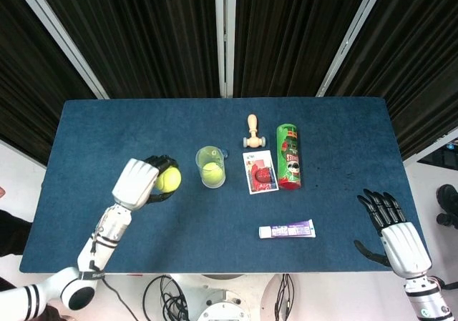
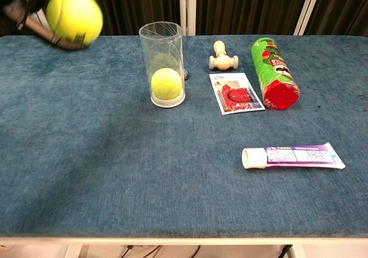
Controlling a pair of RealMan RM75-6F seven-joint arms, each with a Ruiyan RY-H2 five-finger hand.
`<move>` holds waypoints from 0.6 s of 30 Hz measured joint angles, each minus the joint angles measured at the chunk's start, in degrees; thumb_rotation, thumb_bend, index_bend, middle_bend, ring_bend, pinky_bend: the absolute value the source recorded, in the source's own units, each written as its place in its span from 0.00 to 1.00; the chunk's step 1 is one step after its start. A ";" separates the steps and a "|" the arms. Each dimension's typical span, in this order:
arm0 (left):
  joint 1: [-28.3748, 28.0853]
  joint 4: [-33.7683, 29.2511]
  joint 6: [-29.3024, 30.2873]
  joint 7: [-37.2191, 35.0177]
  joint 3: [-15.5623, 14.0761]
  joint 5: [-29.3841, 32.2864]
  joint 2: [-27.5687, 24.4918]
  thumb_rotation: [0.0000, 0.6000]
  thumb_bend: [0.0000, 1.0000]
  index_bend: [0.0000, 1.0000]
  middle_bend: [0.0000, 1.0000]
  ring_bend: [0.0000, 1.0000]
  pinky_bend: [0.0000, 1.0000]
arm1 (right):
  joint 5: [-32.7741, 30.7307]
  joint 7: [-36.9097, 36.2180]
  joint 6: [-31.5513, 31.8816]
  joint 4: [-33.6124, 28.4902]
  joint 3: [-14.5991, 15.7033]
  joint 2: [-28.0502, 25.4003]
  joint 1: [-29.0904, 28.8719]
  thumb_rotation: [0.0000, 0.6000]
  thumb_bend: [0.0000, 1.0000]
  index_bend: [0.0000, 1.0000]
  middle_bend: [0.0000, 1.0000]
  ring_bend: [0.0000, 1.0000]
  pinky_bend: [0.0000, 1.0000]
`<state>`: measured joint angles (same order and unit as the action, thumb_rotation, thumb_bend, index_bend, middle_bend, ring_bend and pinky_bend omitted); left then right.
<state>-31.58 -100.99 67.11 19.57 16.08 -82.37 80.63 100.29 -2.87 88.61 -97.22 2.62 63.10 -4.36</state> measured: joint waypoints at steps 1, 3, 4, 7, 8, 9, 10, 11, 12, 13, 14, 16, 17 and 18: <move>-1.04 -0.61 -0.91 0.76 0.88 1.53 0.08 1.00 0.25 0.61 0.57 0.64 0.90 | 0.09 0.07 -0.14 0.00 0.08 -0.09 -0.04 1.00 0.18 0.00 0.00 0.00 0.00; -3.07 -1.43 -2.73 2.32 2.29 4.68 0.51 1.00 0.24 0.61 0.57 0.64 0.90 | 0.25 0.22 -0.44 0.00 0.22 -0.25 -0.16 1.00 0.18 0.00 0.00 0.00 0.00; -4.14 -1.62 -3.51 3.18 2.94 6.17 0.84 1.00 0.24 0.61 0.57 0.64 0.90 | 0.28 0.22 -0.53 -0.02 0.26 -0.30 -0.19 1.00 0.18 0.00 0.00 0.00 0.00; -8.36 -1.33 -5.62 6.53 5.22 11.21 2.91 1.00 0.24 0.61 0.57 0.64 0.90 | 0.14 0.14 -0.68 0.02 0.29 -0.41 -0.22 1.00 0.18 0.00 0.00 0.00 0.00; -9.54 -0.96 -6.10 7.38 5.86 12.69 3.66 1.00 0.24 0.61 0.57 0.64 0.90 | 0.10 0.05 -0.71 0.01 0.28 -0.47 -0.23 1.00 0.18 0.00 0.00 0.00 0.00; -10.99 -0.28 -6.67 8.33 6.67 14.68 4.64 1.00 0.24 0.61 0.57 0.64 0.90 | 0.06 -0.08 -0.71 0.01 0.26 -0.56 -0.25 1.00 0.18 0.00 0.00 0.00 0.00; -12.04 0.33 -7.04 8.99 7.25 16.17 5.35 1.00 0.24 0.61 0.57 0.64 0.89 | 0.01 -0.21 -0.71 0.01 0.23 -0.62 -0.26 1.00 0.18 0.00 0.00 0.00 0.00; -13.08 1.01 -7.36 9.65 7.81 17.67 6.03 1.00 0.23 0.61 0.57 0.64 0.89 | -0.06 -0.36 -0.70 0.01 0.19 -0.68 -0.28 1.00 0.18 0.00 0.00 0.00 0.00; -14.43 1.95 -7.71 10.54 8.48 19.62 6.90 1.00 0.22 0.61 0.57 0.64 0.89 | -0.22 -0.60 -0.70 0.02 0.12 -0.78 -0.30 1.00 0.18 0.00 0.00 0.00 0.00; -15.42 2.70 -7.91 11.19 8.93 21.03 7.53 1.00 0.21 0.61 0.57 0.64 0.89 | -0.34 -0.80 -0.70 0.03 0.07 -0.86 -0.31 1.00 0.18 0.00 0.00 0.00 0.00; -16.40 3.47 -8.04 11.83 9.32 22.36 8.16 1.00 0.21 0.61 0.57 0.64 0.89 | -0.45 -1.02 -0.67 0.04 0.01 -0.95 -0.32 1.00 0.18 0.00 0.00 0.00 0.00; -18.41 5.36 -8.17 13.04 9.94 24.78 9.48 1.00 0.19 0.60 0.56 0.63 0.89 | -0.77 -1.61 -0.58 0.09 -0.17 -1.16 -0.33 1.00 0.18 0.00 0.00 0.00 0.00; -19.04 6.09 -8.16 13.37 10.05 25.50 9.90 1.00 0.19 0.59 0.56 0.63 0.88 | -0.90 -1.87 -0.56 0.11 -0.24 -1.26 -0.35 1.00 0.18 0.00 0.00 0.00 0.00; -19.62 6.86 -8.10 13.66 10.05 26.31 10.29 1.00 0.18 0.58 0.55 0.61 0.88 | -1.07 -2.17 -0.55 0.16 -0.33 -1.37 -0.37 1.00 0.18 0.00 0.00 0.00 0.00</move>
<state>-51.20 -94.13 59.01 33.23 26.14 -56.06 90.92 99.22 -5.04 88.06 -97.05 2.29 61.73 -4.73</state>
